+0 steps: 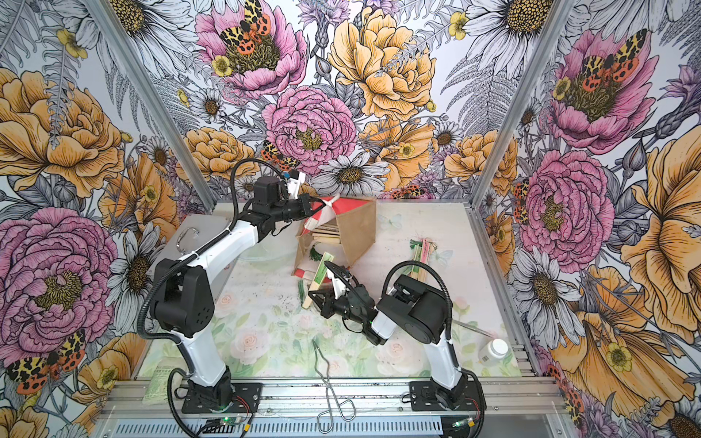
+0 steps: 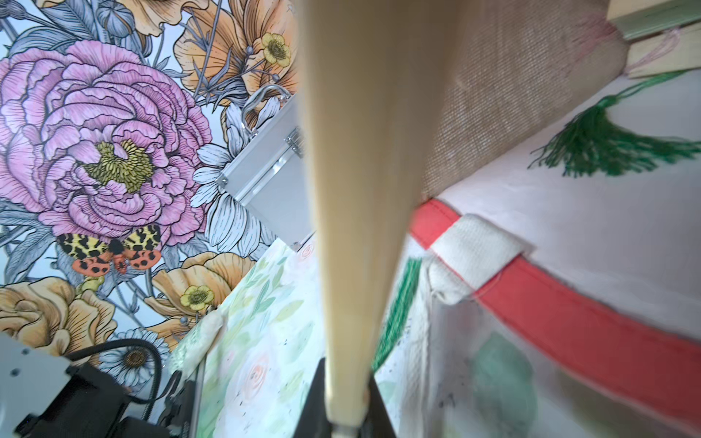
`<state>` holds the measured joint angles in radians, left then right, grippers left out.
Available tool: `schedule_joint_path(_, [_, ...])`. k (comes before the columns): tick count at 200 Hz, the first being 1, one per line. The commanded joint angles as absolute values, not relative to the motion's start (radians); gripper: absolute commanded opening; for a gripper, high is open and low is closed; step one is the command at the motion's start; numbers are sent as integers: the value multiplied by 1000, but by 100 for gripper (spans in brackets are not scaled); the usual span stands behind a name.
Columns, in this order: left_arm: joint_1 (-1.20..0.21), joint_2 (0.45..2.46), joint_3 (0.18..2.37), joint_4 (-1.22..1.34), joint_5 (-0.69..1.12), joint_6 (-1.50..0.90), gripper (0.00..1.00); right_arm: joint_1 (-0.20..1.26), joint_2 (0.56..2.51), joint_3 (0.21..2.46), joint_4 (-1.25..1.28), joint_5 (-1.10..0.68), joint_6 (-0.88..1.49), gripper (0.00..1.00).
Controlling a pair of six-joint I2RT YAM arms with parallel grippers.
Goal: Take out the folding fans from the tote bags
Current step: Pick up the folding fan from the canvas bag, then place the folding fan at the center of the board.
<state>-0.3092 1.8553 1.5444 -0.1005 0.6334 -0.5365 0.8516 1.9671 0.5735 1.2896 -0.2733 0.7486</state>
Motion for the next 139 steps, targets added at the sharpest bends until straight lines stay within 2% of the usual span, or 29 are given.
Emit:
schedule_joint_path(1, [-302,1830,1540,-83,571,-495,0,851,1817,571,1279,-363,705,0])
schedule_joint_path(53, [-291,1829,1497,-69,544,-483,0,855,1391,647,630,-354,475,0])
schedule_joint_path(97, [-294,1804,1501,-66,555,-487,0,799,1101,650,387,-301,459,0])
schedule_joint_path(122, [-292,1789,1491,-63,553,-479,0,673,968,656,257,-310,498,0])
schedule_joint_path(139, [-281,1784,1482,-57,554,-478,0,606,867,667,110,-254,508,0])
